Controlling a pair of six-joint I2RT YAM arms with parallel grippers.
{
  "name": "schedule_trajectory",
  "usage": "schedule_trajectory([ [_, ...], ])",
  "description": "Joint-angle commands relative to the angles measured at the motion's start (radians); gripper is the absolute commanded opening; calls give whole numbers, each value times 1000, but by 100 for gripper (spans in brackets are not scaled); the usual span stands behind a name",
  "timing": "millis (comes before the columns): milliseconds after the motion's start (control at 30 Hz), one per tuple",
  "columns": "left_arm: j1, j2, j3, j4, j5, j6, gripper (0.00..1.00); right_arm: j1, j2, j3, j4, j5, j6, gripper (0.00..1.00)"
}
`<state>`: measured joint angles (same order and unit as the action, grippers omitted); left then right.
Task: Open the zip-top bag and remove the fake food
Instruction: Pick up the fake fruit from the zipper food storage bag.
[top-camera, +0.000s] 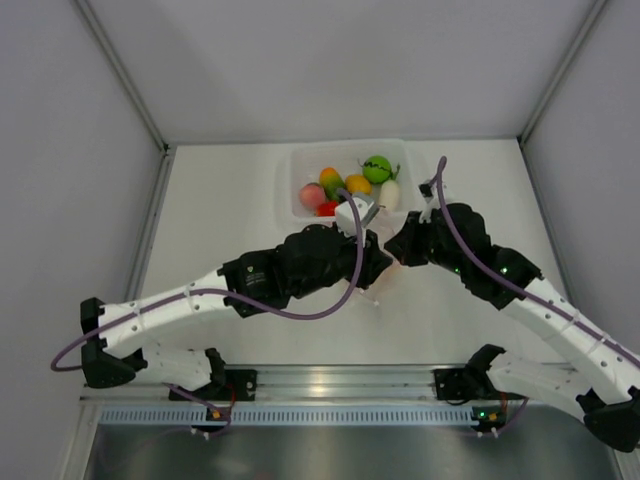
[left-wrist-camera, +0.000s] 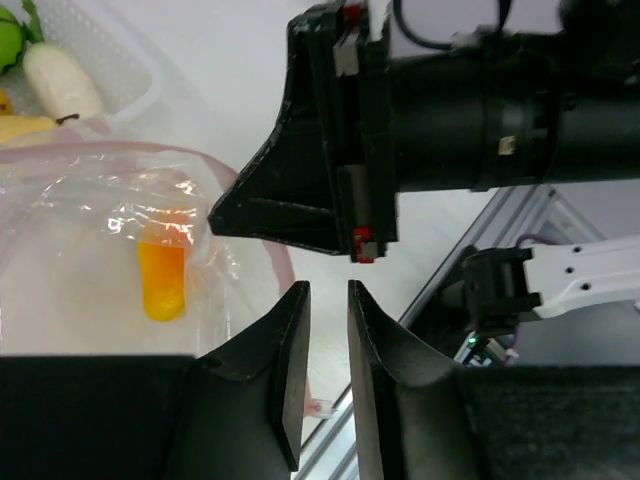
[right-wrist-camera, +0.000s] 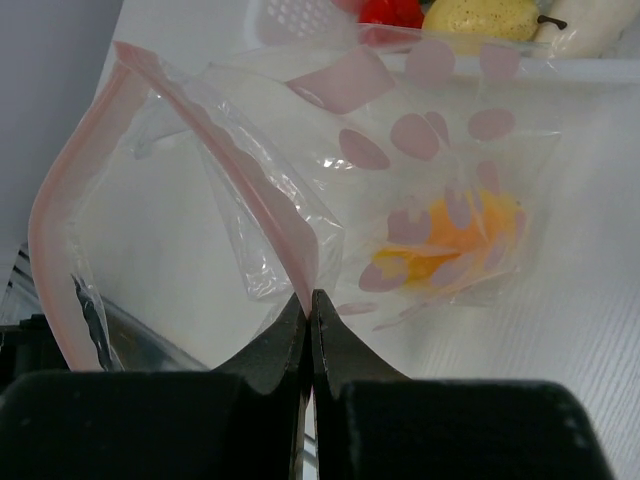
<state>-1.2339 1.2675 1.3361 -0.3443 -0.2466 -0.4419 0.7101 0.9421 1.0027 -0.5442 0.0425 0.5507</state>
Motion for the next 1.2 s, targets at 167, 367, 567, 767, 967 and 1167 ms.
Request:
schedule_trajectory([
  [167, -9, 59, -83, -58, -172, -17, 21, -14, -54, -10, 63, -38, 35, 0],
  [367, 4, 116, -86, -48, -322, -75, 0, -15, -69, -45, 121, -163, 61, 0],
  [567, 43, 236, -89, -42, -402, -130, 0, -14, -77, -82, 150, -227, 80, 0],
  [767, 102, 244, -178, -44, -457, -233, 0, -14, -100, -4, -57, -19, -17, 0],
  [967, 111, 228, -186, -102, -511, -254, 0, -15, -62, 82, -258, 190, -120, 0],
  [1167, 125, 190, -219, -180, -574, -304, 0, -17, -17, 142, -393, 348, -159, 0],
])
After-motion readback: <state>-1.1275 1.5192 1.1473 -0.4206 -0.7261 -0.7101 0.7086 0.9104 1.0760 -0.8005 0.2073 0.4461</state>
